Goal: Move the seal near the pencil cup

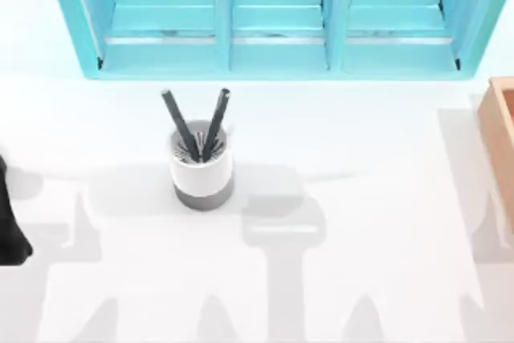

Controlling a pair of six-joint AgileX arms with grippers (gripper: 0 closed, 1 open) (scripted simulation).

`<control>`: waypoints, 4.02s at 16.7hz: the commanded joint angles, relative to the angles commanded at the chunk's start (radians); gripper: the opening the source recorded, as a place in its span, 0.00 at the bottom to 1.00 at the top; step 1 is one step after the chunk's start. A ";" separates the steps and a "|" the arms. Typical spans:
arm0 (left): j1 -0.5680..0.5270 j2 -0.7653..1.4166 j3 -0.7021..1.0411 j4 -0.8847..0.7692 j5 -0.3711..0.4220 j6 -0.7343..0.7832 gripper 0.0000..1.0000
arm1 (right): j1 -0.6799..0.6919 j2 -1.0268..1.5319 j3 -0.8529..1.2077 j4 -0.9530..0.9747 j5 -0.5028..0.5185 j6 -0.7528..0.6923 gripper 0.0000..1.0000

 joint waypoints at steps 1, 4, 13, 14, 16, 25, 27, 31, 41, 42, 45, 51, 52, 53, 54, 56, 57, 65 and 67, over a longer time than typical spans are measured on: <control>0.000 0.000 0.000 0.000 0.000 0.000 1.00 | 0.000 0.000 0.000 0.000 0.000 0.000 1.00; 0.002 0.030 0.031 -0.027 0.002 0.005 1.00 | 0.000 0.000 0.000 0.000 0.000 0.000 1.00; 0.047 0.675 0.625 -0.479 0.017 0.085 1.00 | 0.000 0.000 0.000 0.000 0.000 0.000 1.00; 0.056 0.785 0.715 -0.549 0.017 0.096 1.00 | 0.000 0.000 0.000 0.000 0.000 0.000 1.00; 0.077 1.007 0.894 -0.690 0.015 0.117 1.00 | 0.000 0.000 0.000 0.000 0.000 0.000 1.00; 0.162 1.777 1.567 -1.218 0.002 0.194 1.00 | 0.000 0.000 0.000 0.000 0.000 0.000 1.00; 0.174 1.884 1.668 -1.287 0.002 0.204 1.00 | 0.000 0.000 0.000 0.000 0.000 0.000 1.00; 0.186 1.981 1.765 -1.355 0.002 0.212 1.00 | 0.000 0.000 0.000 0.000 0.000 0.000 1.00; 0.185 1.998 1.659 -1.235 0.002 0.211 1.00 | 0.000 0.000 0.000 0.000 0.000 0.000 1.00; 0.185 2.006 1.621 -1.184 0.002 0.212 1.00 | 0.000 0.000 0.000 0.000 0.000 0.000 1.00; 0.188 2.031 1.510 -1.039 0.002 0.215 1.00 | 0.000 0.000 0.000 0.000 0.000 0.000 1.00; 0.189 2.046 1.456 -0.982 0.002 0.216 1.00 | 0.000 0.000 0.000 0.000 0.000 0.000 1.00; 0.189 2.046 1.456 -0.982 0.002 0.216 0.92 | 0.000 0.000 0.000 0.000 0.000 0.000 1.00; 0.189 2.046 1.456 -0.982 0.002 0.216 0.85 | 0.000 0.000 0.000 0.000 0.000 0.000 1.00; 0.189 2.046 1.456 -0.982 0.002 0.216 0.77 | 0.000 0.000 0.000 0.000 0.000 0.000 1.00; 0.189 2.046 1.456 -0.982 0.002 0.216 0.62 | 0.000 0.000 0.000 0.000 0.000 0.000 1.00; 0.189 2.046 1.456 -0.982 0.002 0.216 0.55 | 0.000 0.000 0.000 0.000 0.000 0.000 1.00; 0.189 2.046 1.456 -0.982 0.002 0.216 0.00 | 0.000 0.000 0.000 0.000 0.000 0.000 1.00; 0.189 2.046 1.456 -0.982 0.002 0.216 0.00 | 0.000 0.000 0.000 0.000 0.000 0.000 1.00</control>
